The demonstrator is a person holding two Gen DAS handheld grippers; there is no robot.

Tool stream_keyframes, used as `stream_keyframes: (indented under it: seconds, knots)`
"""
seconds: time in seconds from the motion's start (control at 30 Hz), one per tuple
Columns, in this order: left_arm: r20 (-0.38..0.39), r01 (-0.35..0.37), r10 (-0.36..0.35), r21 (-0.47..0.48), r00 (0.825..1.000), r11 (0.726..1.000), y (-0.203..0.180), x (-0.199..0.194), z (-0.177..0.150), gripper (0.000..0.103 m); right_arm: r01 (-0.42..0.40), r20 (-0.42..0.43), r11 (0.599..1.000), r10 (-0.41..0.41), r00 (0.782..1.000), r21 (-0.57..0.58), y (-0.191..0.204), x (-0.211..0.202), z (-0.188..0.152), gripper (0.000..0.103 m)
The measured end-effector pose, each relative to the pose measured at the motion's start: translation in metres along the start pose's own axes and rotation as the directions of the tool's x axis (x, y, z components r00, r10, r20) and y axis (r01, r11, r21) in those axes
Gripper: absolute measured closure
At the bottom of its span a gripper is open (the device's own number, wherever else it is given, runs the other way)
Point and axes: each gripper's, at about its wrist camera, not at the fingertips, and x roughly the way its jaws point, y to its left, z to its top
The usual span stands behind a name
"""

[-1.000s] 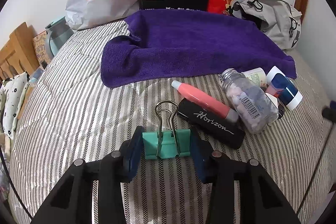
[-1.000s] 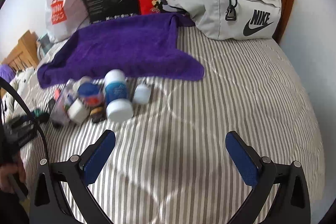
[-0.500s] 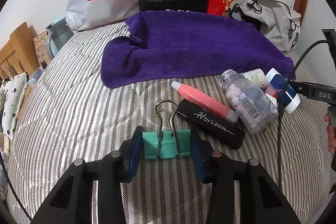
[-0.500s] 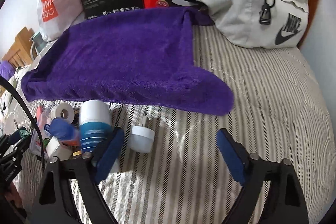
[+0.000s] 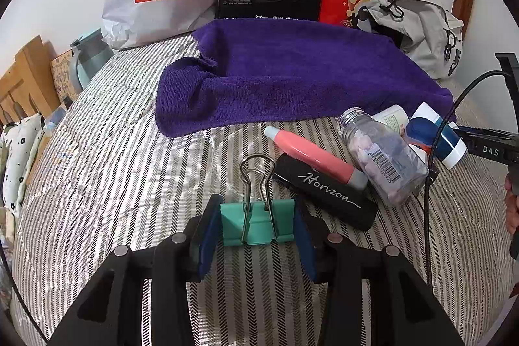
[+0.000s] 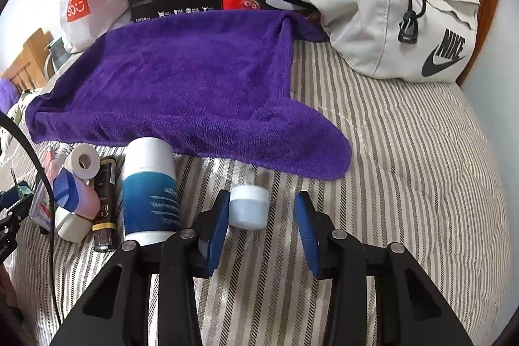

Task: Organize rigid objects
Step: 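Grasp the green binder clip with the left tool while the right tool grasps a small white container, then carry the clip with the left tool while the right tool sets the white container on the purple towel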

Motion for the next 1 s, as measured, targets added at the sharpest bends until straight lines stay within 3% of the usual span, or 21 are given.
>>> stream_keyframes:
  seconds: [0.13,0.3,0.57,0.8,1.0]
  knots:
    - [-0.005,0.014,-0.014,0.01,1.0,1.0,0.001,0.0,0.0,0.063,-0.014,-0.018,1.0,0.014,1.0,-0.009,0.0,-0.002,0.001,0.079]
    - [-0.026,0.064,-0.065,-0.036,0.998,0.997,0.012,-0.003,0.002,0.063,-0.054,-0.033,0.999,0.054,0.998,0.002,-0.006,-0.017,-0.005,0.079]
    - [-0.012,0.046,-0.047,-0.05,0.999,0.998,0.022,-0.023,0.014,0.063,-0.068,-0.02,0.998,0.068,0.997,0.008,-0.018,-0.053,-0.005,0.079]
    - [0.047,0.055,-0.053,-0.051,0.998,0.997,0.027,-0.054,0.049,0.063,-0.1,0.015,0.995,0.099,0.995,0.011,-0.022,-0.079,0.008,0.079]
    - [0.083,0.066,-0.064,-0.025,0.995,0.998,0.02,-0.057,0.092,0.063,-0.114,0.043,0.993,0.115,0.992,-0.005,-0.018,-0.086,0.041,0.079]
